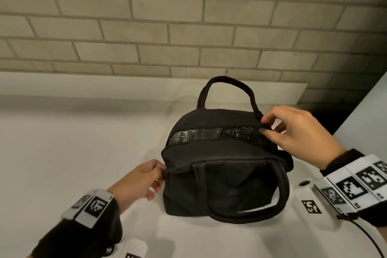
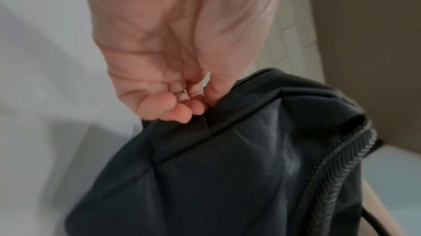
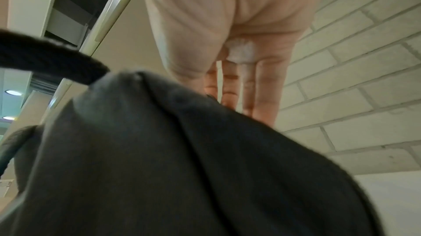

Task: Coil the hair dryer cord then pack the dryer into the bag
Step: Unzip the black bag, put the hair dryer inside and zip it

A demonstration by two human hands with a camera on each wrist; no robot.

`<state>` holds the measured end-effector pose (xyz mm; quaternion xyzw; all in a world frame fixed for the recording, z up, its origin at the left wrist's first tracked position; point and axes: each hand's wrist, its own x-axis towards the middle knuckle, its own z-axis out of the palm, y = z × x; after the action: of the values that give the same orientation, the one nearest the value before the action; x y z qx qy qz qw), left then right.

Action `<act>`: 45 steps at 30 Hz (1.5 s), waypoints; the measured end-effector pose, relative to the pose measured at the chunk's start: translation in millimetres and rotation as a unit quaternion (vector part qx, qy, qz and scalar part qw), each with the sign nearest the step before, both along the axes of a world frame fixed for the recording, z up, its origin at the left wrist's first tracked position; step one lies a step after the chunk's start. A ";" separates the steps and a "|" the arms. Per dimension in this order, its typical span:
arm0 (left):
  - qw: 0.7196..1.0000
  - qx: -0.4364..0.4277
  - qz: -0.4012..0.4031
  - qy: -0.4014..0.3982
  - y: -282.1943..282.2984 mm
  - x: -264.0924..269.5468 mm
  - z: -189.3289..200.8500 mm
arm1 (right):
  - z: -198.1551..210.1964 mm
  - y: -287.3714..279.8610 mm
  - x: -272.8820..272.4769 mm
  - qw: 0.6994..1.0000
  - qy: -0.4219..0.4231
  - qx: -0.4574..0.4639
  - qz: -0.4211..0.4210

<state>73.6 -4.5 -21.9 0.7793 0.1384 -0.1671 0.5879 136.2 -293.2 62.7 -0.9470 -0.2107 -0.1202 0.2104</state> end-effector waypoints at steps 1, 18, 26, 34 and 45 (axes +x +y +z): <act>0.999 0.034 -0.004 -0.018 2.7 1.2 5.9 | 2.5 0.7 -1.6 1.000 0.002 -0.019 -0.007; 0.968 0.187 -0.011 -0.167 -13.0 1.9 93.7 | -0.8 101.9 -43.2 0.941 0.012 -0.096 0.325; 0.968 0.180 -0.004 -0.173 -19.9 12.4 92.9 | 12.7 133.5 -21.1 0.978 0.129 -0.027 0.160; 0.984 0.078 -0.024 -0.157 3.5 23.6 79.6 | 9.9 157.0 -20.4 0.980 0.099 -0.080 0.151; 0.965 -0.015 -0.008 -0.260 17.3 6.3 47.0 | 2.3 160.8 -29.3 0.988 0.127 -0.006 0.089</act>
<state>79.9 12.7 25.1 0.7879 -0.0285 0.0348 0.6142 106.8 -132.4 65.0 -0.9334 -0.2664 0.0213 0.2396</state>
